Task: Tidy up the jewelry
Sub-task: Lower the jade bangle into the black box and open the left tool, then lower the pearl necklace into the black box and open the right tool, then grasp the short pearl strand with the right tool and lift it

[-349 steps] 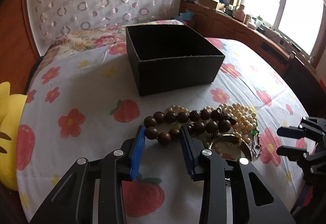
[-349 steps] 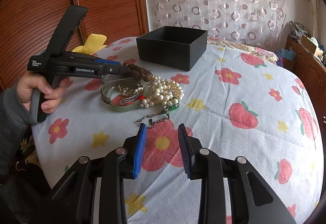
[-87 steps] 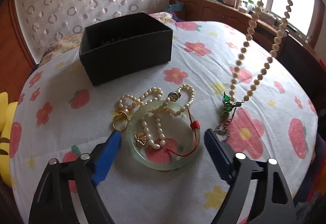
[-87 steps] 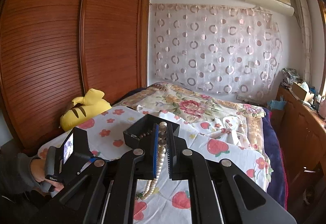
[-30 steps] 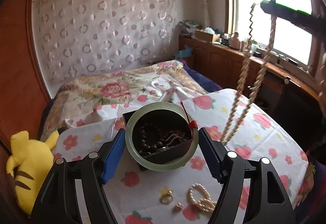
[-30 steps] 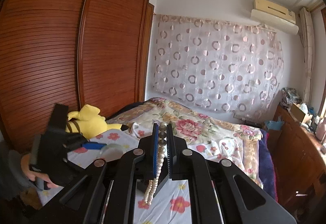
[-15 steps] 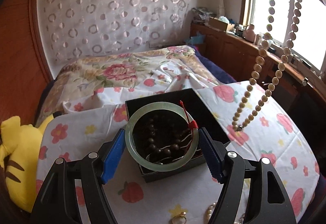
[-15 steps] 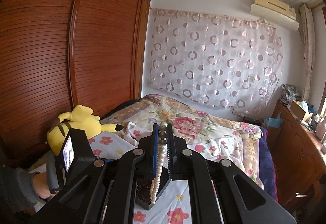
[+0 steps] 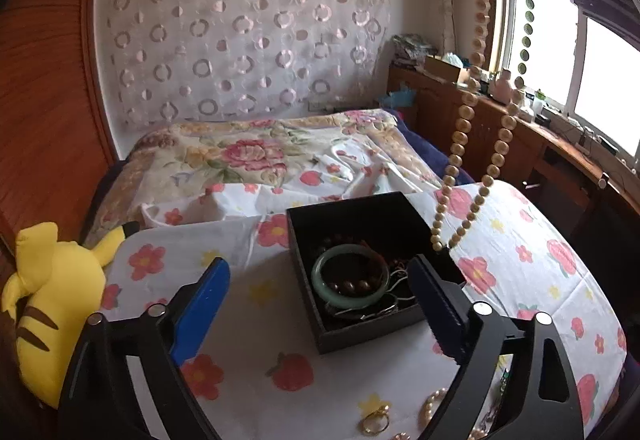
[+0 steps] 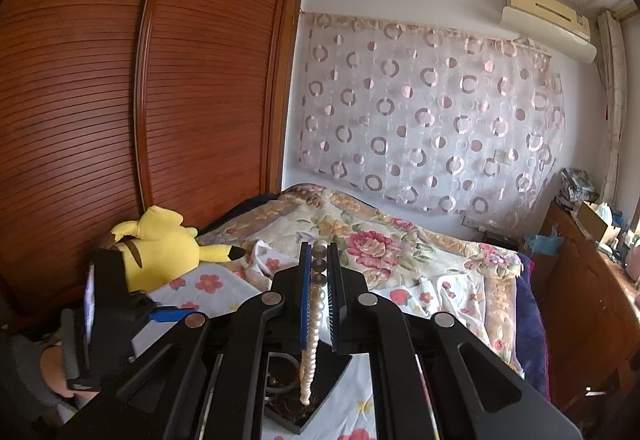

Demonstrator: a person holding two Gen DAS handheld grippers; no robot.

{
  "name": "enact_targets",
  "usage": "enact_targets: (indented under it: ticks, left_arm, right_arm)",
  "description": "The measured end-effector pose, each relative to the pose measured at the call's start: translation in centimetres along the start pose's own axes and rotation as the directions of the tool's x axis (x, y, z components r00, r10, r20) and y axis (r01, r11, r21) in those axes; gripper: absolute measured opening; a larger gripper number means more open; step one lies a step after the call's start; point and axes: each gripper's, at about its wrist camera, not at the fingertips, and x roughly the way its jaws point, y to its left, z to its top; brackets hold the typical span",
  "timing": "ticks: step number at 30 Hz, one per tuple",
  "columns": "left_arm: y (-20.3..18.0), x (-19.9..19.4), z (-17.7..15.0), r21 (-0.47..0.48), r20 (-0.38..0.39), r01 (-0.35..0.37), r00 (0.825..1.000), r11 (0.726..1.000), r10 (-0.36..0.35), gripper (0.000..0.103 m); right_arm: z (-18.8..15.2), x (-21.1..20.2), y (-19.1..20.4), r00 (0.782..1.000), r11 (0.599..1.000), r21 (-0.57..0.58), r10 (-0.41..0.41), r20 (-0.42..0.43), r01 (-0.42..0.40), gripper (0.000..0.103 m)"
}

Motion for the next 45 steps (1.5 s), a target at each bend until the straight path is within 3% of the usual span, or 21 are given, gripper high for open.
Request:
enact_targets:
  ticks: [4,10,23,25,29,34,45]
  left_arm:
    - [0.6,-0.9,-0.6,-0.005,0.018,-0.011,1.000,1.000,0.011,0.095]
    - [1.7,-2.1,-1.8,-0.027,0.033,-0.011,0.999,1.000,0.012,0.095]
    - [2.6,-4.4,-5.1,-0.057,0.057,0.001,0.998,0.998,0.002,0.095]
    - [2.4,-4.7,-5.5,-0.051,0.057,-0.004,0.998,0.999,0.007,0.095]
    - [2.0,-5.4,-6.5,-0.050,0.059,0.013,0.998,0.999,-0.010,0.095]
    - [1.4,-6.5,-8.3,-0.054,0.059,0.029,0.998,0.998,-0.026,0.095]
    - [0.4,-8.1,-11.5,-0.052,0.032,0.040,0.999,0.998,-0.038,0.095]
  right_arm:
    - [0.3,0.9,0.4,1.000,1.000,-0.006,-0.008,-0.010,0.008,0.009]
    - [-1.2,3.3,0.6,0.997,1.000,0.007,-0.005,-0.072,0.006,0.009]
    - [-8.8,8.5,1.7,0.960,0.999,0.037,0.036,-0.279,-0.027,0.009]
    - [-9.4,8.3,1.7,0.958,0.999,0.045,0.043,-0.285,-0.031,0.009]
    - [-10.4,6.6,2.0,0.960,0.997,0.062,0.066,-0.273,-0.051,0.025]
    - [-12.8,3.6,3.5,0.956,0.993,0.056,0.118,-0.270,-0.107,0.025]
    - [-20.5,0.9,6.8,0.893,0.977,0.096,0.214,-0.396,-0.191,0.025]
